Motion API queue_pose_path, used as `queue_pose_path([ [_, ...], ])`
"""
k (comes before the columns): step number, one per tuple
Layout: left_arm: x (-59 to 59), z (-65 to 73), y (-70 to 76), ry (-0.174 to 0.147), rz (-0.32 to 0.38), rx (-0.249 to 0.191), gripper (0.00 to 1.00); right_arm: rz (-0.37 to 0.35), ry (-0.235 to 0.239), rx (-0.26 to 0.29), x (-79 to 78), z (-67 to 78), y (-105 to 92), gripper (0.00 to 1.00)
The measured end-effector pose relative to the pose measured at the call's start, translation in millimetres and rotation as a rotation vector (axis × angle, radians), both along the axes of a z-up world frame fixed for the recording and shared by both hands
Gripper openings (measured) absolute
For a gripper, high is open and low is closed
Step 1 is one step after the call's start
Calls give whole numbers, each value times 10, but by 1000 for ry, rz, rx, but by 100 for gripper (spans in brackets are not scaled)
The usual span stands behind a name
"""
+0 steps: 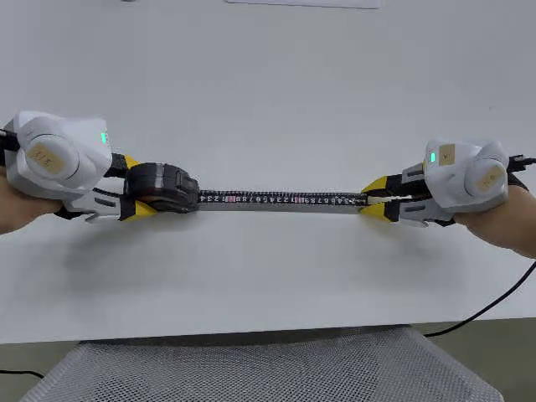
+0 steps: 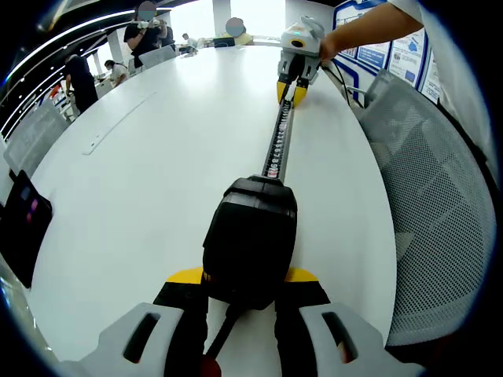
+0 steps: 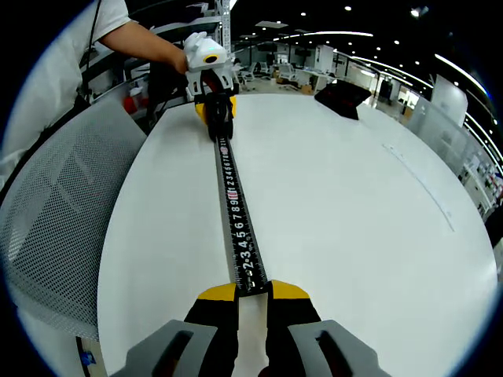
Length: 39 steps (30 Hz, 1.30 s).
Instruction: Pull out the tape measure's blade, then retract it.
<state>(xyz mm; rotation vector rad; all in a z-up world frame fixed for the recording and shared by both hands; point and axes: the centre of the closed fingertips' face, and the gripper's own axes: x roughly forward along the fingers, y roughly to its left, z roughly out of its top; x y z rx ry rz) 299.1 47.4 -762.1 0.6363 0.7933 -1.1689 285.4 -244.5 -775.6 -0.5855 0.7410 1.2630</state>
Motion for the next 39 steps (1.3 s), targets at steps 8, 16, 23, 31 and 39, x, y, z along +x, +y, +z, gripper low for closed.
queue_pose_path([
  [8,2,0,-8,2,5,9,28,-13,12,2,1,-11,4,9],
  [16,4,3,-15,12,12,14,28,14,14,-26,-4,-14,2,10],
  [23,0,4,-10,16,17,23,29,41,9,-66,-9,-20,-18,11],
  [31,0,7,-10,16,15,23,29,54,4,-73,-26,-10,-17,11],
  [39,-1,8,-12,17,16,29,29,53,3,-84,-43,0,-36,12],
])
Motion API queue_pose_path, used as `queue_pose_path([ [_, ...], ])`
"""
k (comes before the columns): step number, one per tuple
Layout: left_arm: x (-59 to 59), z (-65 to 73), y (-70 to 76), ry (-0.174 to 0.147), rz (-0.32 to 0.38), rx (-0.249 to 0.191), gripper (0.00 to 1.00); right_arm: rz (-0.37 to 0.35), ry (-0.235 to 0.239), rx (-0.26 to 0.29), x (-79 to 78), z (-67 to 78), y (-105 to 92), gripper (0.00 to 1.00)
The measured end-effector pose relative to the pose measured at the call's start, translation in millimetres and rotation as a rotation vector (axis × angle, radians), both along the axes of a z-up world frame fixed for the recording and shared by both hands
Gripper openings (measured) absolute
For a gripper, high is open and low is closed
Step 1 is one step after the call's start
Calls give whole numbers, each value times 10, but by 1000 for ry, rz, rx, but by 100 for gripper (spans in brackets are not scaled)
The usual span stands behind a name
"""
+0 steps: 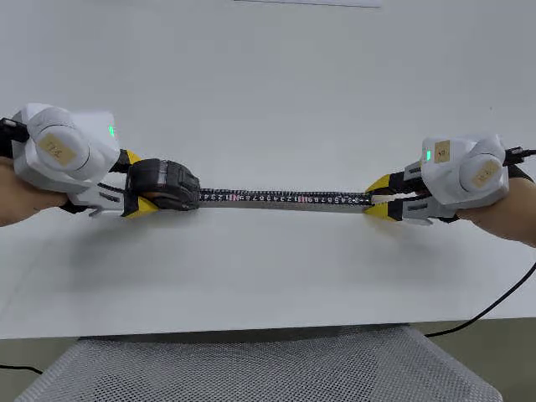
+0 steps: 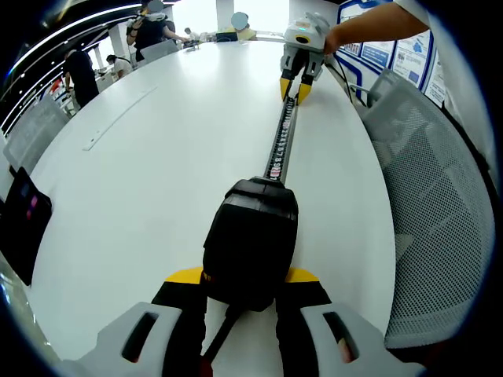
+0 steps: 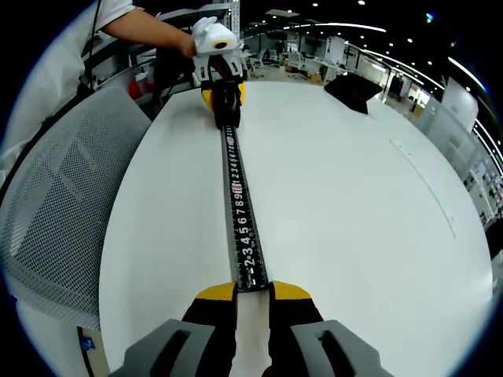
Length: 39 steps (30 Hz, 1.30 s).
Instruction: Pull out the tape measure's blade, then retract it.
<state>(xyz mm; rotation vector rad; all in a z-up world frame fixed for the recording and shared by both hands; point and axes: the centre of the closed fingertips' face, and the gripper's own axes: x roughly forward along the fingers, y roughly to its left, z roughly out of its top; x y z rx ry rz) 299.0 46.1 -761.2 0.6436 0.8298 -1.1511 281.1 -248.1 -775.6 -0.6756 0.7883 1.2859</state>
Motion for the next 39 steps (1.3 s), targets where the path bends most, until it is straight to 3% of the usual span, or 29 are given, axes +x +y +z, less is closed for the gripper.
queue_pose_path([
  [5,5,5,0,0,10,-1,31,-34,4,11,13,36,-9,17],
  [8,32,24,4,2,31,-9,40,-55,12,12,23,41,-22,20],
  [17,25,77,-21,-6,33,-25,39,-69,17,25,-9,78,-10,21],
  [22,22,156,-35,-12,54,-42,43,-121,24,65,3,168,37,26],
  [25,13,182,-22,-1,82,-56,46,-137,25,61,1,180,31,30],
  [39,-23,441,47,-30,183,-123,57,-234,23,101,-38,346,7,45],
])
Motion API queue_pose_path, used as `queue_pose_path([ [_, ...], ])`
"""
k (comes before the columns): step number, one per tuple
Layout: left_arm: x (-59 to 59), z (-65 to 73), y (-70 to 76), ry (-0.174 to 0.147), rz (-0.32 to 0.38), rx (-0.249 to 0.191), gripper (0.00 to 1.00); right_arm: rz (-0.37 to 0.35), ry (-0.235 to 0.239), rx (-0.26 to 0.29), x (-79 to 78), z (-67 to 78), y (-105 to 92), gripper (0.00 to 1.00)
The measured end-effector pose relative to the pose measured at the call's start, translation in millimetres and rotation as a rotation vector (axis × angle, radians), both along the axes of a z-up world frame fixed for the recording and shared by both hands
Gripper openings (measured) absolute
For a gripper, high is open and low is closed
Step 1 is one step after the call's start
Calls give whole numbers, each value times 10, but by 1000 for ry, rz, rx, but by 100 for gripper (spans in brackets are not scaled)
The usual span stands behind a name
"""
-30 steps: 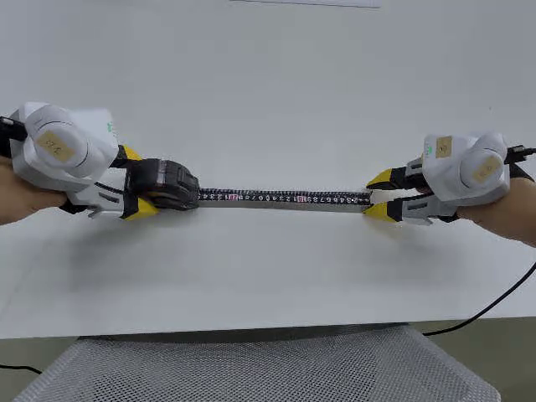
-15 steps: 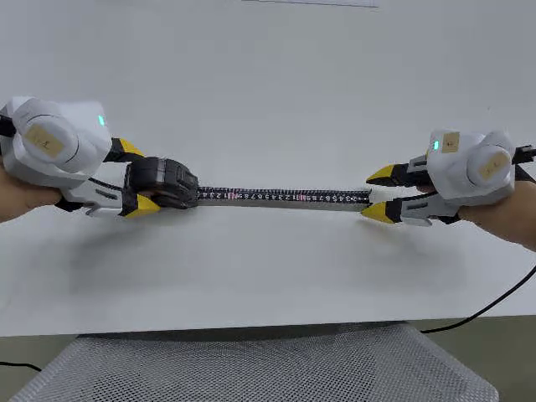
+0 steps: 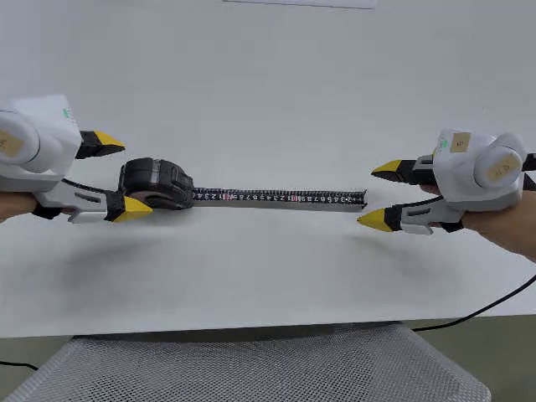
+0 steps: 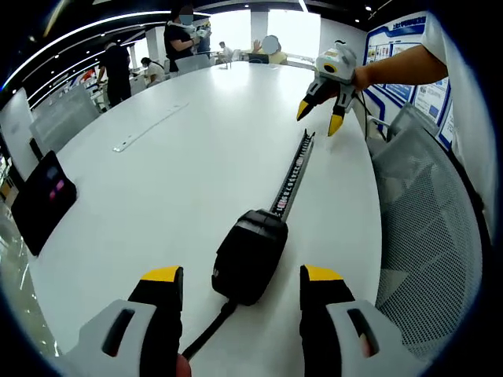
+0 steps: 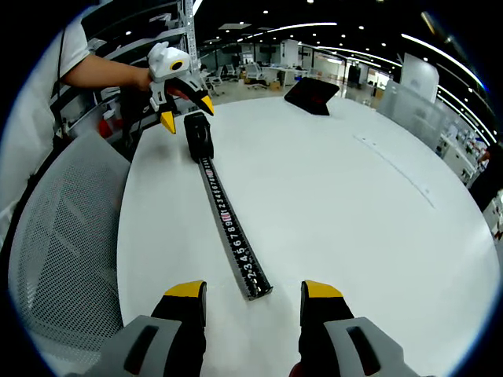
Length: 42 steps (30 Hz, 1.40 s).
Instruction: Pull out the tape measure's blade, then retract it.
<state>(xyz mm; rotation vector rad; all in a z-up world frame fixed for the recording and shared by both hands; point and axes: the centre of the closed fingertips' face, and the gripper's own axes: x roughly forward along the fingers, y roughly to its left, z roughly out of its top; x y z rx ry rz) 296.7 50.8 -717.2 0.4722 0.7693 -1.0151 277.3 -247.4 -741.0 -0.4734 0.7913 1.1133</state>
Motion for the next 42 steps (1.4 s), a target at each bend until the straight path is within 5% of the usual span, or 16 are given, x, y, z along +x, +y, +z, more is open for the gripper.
queue_pose_path([
  [21,-187,239,270,-66,142,-73,63,-95,-26,39,-196,184,14,60],
  [42,-543,304,231,-111,269,-166,72,-194,-94,117,-329,361,102,72],
])
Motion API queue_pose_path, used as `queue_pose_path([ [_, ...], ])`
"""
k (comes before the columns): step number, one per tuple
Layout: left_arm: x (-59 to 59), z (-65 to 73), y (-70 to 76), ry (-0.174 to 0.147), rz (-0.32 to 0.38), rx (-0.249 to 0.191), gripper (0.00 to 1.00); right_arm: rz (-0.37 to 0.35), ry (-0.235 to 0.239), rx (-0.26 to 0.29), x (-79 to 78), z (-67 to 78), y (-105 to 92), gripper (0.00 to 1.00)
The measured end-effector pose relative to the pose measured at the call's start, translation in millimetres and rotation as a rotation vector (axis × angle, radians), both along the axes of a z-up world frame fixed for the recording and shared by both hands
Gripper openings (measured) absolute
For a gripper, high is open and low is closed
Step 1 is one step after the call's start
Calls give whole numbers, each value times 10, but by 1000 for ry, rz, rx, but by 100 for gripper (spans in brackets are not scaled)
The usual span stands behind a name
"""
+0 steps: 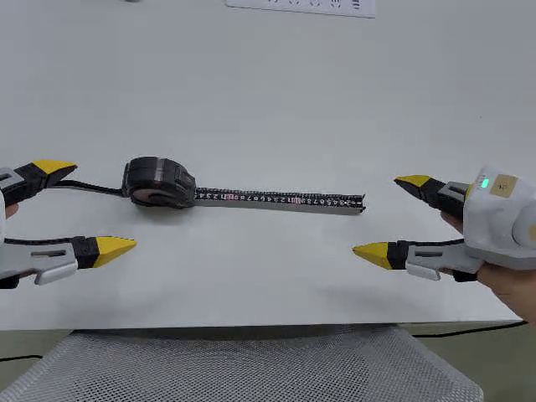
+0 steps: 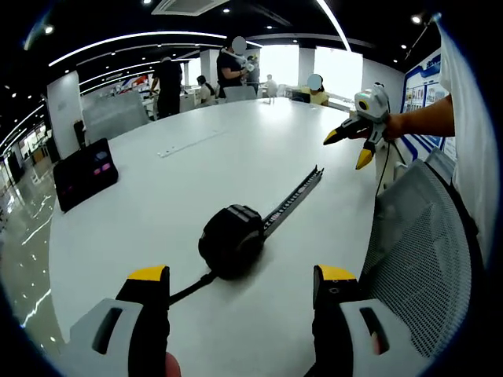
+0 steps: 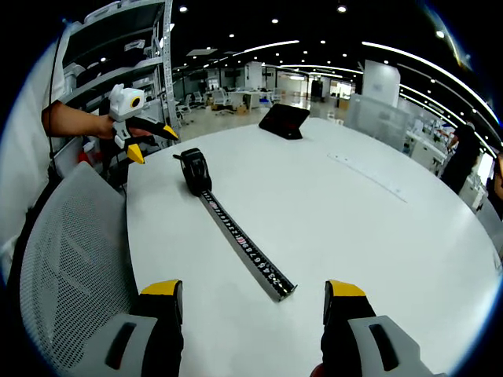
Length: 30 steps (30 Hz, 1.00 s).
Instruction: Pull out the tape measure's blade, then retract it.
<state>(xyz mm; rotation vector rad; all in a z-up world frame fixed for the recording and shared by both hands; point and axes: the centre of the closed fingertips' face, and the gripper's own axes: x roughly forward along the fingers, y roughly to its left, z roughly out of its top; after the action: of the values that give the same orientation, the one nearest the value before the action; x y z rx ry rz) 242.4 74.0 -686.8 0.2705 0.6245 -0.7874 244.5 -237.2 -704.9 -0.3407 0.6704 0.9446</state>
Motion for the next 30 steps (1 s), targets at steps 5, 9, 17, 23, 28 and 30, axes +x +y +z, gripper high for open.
queue_pose_path([
  [5,-100,-50,-21,1,26,-14,74,-21,-11,13,-37,0,6,75],
  [9,-179,-102,-52,8,38,-27,75,-38,-14,15,-62,-14,-15,77],
  [17,-302,-158,-72,25,53,-35,81,-60,-18,26,-135,-12,-51,82],
  [23,-375,-213,-59,34,68,-33,86,-75,-8,37,-211,-75,-93,85],
  [28,-467,-268,-104,55,57,-43,88,-83,-6,43,-293,-117,-81,90],
  [30,-501,-304,-101,60,54,-29,89,-82,-1,40,-327,-133,-74,91],
])
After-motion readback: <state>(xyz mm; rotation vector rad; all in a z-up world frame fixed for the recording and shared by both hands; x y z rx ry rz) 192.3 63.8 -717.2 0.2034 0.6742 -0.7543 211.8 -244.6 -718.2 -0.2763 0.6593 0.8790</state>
